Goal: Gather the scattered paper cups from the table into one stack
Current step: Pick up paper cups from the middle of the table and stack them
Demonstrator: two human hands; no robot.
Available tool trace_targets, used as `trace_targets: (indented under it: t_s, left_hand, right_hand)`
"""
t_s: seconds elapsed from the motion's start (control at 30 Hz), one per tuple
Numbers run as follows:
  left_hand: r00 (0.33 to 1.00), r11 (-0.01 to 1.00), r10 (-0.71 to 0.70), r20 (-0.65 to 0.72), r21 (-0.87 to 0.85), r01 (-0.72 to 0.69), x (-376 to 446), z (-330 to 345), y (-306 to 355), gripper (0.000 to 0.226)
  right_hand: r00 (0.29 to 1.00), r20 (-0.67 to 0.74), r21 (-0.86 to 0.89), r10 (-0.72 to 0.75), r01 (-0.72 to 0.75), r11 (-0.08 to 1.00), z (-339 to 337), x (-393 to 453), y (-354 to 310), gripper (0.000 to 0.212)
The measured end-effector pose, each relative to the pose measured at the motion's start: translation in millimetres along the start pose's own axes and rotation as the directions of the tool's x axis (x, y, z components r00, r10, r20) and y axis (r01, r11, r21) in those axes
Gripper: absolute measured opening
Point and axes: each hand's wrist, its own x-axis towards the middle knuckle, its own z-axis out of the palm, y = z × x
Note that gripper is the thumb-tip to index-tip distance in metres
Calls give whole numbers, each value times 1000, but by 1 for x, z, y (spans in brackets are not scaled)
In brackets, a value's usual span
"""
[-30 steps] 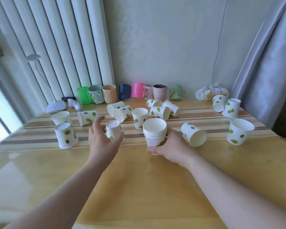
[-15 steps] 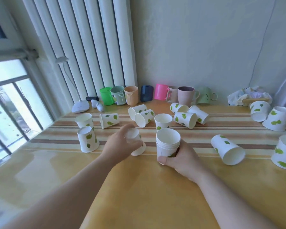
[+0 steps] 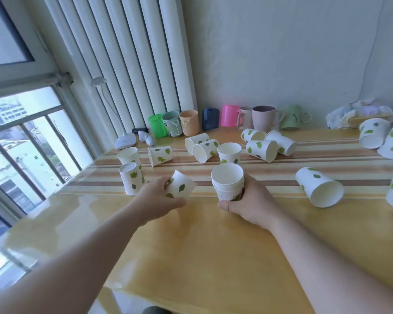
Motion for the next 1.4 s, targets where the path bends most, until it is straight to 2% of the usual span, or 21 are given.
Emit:
trace_targets:
  t_s: [0.07,0.13,0.2,0.27,0.3,0.37,0.43,0.5,0.6,0.7,0.73,0.8,0.87,0.9,0.97,1.03,1.1,1.13,1.27,1.4]
  left_hand:
    - [1000,947,-16,6,-320,18,0,2,16,71]
    - [998,807,65,-15,-587,-61,4,2,35,70]
    - [978,679,189,-83,-709,-192,4,2,58,46]
    - [955,611,271,-118,-746,-265,1,3,78,32]
    - [947,607,301,-113,-743,-281,-1,6,85,33]
    - [948,675,310,-68,-687,-270,0,19,89,50]
    - [965,773,262,-17,-595,-220,0,34,86,63]
    - [972,802,236,0,-565,-195,-1,47,80,69]
    - [963,810,268,-29,-535,-241,-3,48,70,81]
    - [952,895,303,-40,-331,-299,-3,32,52,108]
    - [958,925,277,-72,-248,-287,-1,25,41,106]
    - [949,965,203,-242,-113,-235,9,5,19,77]
    - [903,991,134,-407,60,-120,24,-19,-1,48]
    - [890,989,96,-446,141,-36,31,-31,-11,42]
    - [894,964,-23,-447,228,138,42,-49,-32,49]
    - [922,933,-122,-368,274,233,49,-56,-52,66]
    - [948,945,-148,-283,241,220,51,-54,-63,77]
    - [953,961,-134,-272,200,192,51,-51,-65,75]
    - [941,990,-26,-338,120,70,46,-38,-60,47]
    - [926,999,-30,-375,-40,17,39,-36,-52,43]
  right_hand:
    - [1000,2,-6,-8,8,1000,0,-1,-1,70]
    - [1000,3,1,-21,21,1000,0,0,-1,71]
    - [1000,0,1,-27,27,1000,0,1,-2,72]
    - [1000,-7,-6,-31,31,1000,0,2,-1,72]
    - [999,-10,-9,-32,32,999,0,3,-1,72]
    - [999,-11,-7,-34,34,999,0,4,0,71]
    - [999,-5,-2,-37,37,999,0,4,1,70]
    - [999,3,-2,-51,51,999,0,4,1,71]
    - [998,-8,-19,-60,60,998,1,4,-1,73]
    - [998,-12,-32,-54,54,998,1,4,0,71]
    - [999,-7,-32,-44,44,999,1,4,0,70]
    - [1000,-2,-34,-23,23,999,0,5,0,68]
    - [1000,-3,-43,-22,22,999,1,5,-1,67]
    - [1000,-2,-41,-20,20,999,1,5,-1,66]
    - [1000,1,-34,-13,13,999,2,5,-1,66]
    - [1000,2,-29,-10,10,1000,2,5,-1,68]
    - [1000,-8,-20,-12,12,1000,2,5,-3,69]
    - [1000,-15,-19,-19,19,1000,3,4,-5,67]
    - [997,-59,-15,-44,43,999,11,3,-13,58]
    - [995,-13,-40,-98,98,994,27,8,-42,59]
